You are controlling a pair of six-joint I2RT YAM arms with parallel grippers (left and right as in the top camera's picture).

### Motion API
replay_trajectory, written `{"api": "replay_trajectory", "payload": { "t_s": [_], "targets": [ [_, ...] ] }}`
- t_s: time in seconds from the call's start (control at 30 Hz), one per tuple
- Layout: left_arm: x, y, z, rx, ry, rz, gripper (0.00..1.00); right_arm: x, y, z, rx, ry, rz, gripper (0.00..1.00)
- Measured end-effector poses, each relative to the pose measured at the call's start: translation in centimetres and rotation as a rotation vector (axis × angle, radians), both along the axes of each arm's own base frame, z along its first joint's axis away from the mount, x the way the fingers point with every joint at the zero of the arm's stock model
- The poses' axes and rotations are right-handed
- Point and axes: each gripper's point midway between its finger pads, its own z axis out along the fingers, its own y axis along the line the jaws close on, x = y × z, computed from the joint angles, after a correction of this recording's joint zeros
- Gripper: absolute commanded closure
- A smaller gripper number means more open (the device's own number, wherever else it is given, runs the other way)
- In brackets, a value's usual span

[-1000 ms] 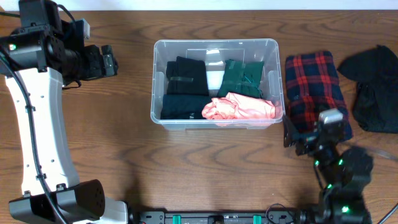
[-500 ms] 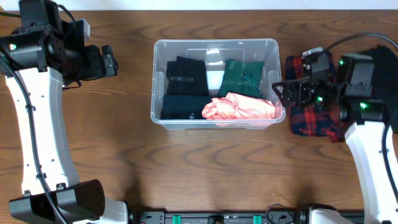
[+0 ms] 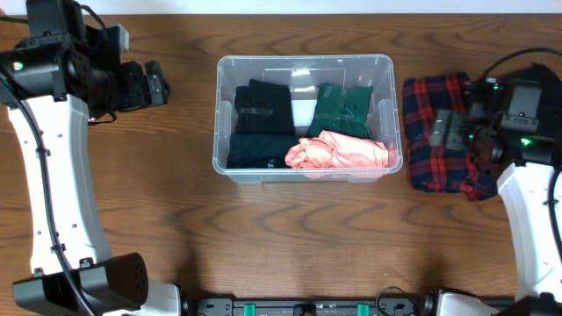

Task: Pack container
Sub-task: 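Withdraw left gripper to the left side and raise right arm, then reach right gripper to the black garment and grasp it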

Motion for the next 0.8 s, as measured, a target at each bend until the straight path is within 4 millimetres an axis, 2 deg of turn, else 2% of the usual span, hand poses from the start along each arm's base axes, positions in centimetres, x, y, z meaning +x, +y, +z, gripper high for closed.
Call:
{"api": "replay_trajectory", "payload": {
  "t_s": [0.17,0.37,0.53,0.8],
  "targets": [
    [0.4,0.0,-0.6,-0.006,0.014,-0.001,0.02,0.4,-5.9,-1.3,-0.089,0.01,-0.209,0.07],
    [1.3,0.2,-1.2,-0.006,0.013,-0.001,0.02,0.5,-11.1,-5.2,-0.124,0.077,-0.33,0.09],
    [1.8,0.3,-1.2,-0.003,-0.003,-0.001,0.02,1.2,-13.0,-7.1,-0.162,0.092,-0.32,0.1],
    [1.9,0.3,-1.2,-0.003,-0.004,-0.001,0.02,2.7,-14.2,-7.9,-0.225,0.075,-0.266,0.12]
  ]
}}
